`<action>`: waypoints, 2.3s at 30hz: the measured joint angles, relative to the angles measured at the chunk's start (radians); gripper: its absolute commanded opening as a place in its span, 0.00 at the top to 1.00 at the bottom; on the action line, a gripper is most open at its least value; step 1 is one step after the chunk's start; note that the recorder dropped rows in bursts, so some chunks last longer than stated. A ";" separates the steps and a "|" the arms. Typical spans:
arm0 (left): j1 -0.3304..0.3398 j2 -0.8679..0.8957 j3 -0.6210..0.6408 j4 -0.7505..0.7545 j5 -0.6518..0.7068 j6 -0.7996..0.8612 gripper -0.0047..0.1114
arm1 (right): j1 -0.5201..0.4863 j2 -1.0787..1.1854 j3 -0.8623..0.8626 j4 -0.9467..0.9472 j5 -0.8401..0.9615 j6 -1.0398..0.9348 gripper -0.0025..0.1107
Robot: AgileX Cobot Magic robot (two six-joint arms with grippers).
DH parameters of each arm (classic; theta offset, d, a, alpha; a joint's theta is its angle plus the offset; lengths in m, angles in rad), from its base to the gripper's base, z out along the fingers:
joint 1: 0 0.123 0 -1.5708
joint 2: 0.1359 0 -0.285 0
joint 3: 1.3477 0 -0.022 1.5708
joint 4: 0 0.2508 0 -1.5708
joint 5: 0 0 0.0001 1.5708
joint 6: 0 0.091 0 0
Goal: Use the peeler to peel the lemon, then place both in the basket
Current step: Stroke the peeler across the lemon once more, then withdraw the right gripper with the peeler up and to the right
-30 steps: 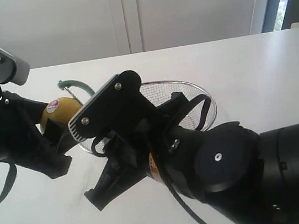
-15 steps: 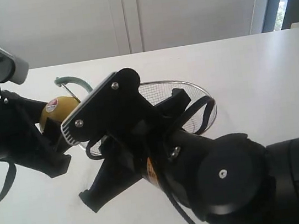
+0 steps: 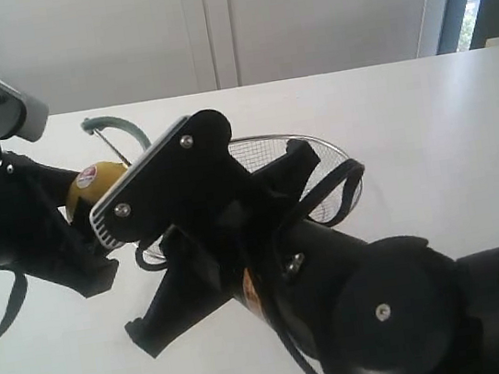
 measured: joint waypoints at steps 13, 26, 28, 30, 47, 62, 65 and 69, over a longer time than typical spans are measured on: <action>0.000 0.000 0.000 0.000 0.000 0.000 0.96 | 0.107 -0.185 0.000 0.257 0.281 -0.303 0.98; 0.000 0.000 0.000 0.000 0.000 0.000 0.96 | 0.123 -0.381 0.000 0.499 0.593 -0.467 0.98; 0.000 0.000 0.000 0.000 0.000 0.000 0.96 | 0.123 -0.428 0.000 0.540 0.595 -0.497 0.98; 0.000 0.000 0.000 0.000 0.000 0.000 0.96 | 0.123 -0.476 0.000 0.575 0.597 -0.526 0.98; 0.000 0.000 0.000 0.000 0.010 0.000 0.96 | 0.123 -0.790 0.000 0.656 0.625 -0.612 0.98; 0.000 0.000 0.000 0.000 0.015 0.000 0.96 | 0.123 -0.715 -0.095 0.570 0.627 -0.655 0.98; 0.000 0.000 0.000 0.000 0.015 0.000 0.96 | 0.123 -0.679 -0.138 0.552 0.627 -0.665 0.98; 0.000 0.000 0.000 0.000 0.015 0.000 0.96 | 0.123 -0.657 -0.196 0.529 0.627 -0.682 0.98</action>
